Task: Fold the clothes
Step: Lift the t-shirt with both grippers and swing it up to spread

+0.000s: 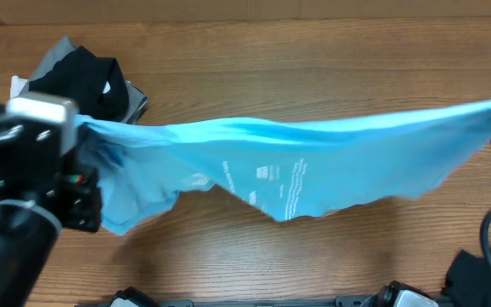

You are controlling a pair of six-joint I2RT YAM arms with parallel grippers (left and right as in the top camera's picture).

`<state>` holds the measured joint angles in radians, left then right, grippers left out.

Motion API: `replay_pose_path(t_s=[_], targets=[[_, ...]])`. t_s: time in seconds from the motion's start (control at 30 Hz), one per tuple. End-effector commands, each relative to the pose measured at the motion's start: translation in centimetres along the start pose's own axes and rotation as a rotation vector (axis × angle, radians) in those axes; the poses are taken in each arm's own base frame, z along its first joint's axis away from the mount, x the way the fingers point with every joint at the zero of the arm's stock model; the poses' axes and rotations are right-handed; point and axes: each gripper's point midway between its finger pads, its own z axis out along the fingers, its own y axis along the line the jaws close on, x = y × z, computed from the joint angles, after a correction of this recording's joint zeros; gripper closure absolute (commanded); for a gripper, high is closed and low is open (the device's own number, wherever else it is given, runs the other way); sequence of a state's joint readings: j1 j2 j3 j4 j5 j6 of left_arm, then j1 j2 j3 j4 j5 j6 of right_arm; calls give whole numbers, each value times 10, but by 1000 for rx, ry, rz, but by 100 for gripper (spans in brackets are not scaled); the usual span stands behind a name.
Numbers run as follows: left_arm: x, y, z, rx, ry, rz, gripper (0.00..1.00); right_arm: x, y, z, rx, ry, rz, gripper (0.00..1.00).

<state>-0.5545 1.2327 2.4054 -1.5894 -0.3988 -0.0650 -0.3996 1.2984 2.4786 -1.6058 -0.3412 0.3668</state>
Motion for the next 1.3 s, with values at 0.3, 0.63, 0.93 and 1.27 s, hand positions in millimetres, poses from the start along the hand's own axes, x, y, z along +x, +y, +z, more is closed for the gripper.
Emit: replay_pose_path(t_s=[0.3,0.63,0.93,1.27], targets=[[-24,14,-25,-27,-119,10,96,-4,-1,4,9,2,13,96],[-5,-15,50,-40,105,86,96,-6,-20,50,53,99,31,96],[-18,-15,39,-13,41,59,96,-9,-11,31,29,49,-1,96],[-14,17,-43,5,-119,-8,96,3,15,-34,-38,-46,-18,96]])
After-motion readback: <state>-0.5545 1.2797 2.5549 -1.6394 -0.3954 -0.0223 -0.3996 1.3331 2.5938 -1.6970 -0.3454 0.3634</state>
